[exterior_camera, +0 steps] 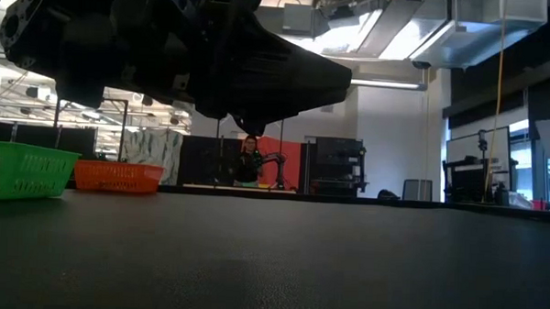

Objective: Sort crayons
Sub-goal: Put the yellow crayon into the green bin

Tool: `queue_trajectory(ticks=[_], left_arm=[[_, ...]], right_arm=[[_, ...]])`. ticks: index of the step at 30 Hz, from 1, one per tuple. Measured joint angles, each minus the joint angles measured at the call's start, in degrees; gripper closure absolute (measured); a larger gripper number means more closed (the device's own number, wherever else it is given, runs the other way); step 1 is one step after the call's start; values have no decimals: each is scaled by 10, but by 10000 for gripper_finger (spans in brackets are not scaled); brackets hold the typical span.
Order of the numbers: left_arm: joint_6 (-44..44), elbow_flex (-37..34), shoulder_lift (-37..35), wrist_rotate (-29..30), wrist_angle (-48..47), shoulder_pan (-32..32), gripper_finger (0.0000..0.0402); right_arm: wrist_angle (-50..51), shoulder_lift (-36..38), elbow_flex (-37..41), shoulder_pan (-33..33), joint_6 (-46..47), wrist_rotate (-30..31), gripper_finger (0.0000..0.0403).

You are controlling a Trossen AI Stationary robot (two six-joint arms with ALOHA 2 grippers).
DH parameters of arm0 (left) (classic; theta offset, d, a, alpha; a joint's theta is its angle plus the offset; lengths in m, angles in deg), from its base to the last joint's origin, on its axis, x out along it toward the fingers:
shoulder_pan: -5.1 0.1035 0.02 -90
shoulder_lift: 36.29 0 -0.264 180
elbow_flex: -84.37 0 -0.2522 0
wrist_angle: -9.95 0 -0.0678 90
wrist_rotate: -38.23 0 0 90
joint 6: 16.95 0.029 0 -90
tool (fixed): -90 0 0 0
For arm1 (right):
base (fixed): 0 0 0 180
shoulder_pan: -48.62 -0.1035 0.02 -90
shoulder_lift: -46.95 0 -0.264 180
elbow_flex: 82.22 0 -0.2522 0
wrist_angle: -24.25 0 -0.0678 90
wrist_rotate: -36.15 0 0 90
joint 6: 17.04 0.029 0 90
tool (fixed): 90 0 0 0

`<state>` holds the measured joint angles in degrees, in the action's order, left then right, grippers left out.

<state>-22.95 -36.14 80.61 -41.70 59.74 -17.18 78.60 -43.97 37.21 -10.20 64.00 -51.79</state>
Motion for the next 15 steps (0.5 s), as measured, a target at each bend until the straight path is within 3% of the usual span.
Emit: queue_trajectory(ticks=[11, 15], left_arm=[[0, 0, 0, 0, 0, 0, 299], [1, 0, 0, 0, 0, 0, 299]], right_arm=[[30, 0, 0, 0, 5, -2, 358], [38, 0, -8, 1, -25, 1, 394]])
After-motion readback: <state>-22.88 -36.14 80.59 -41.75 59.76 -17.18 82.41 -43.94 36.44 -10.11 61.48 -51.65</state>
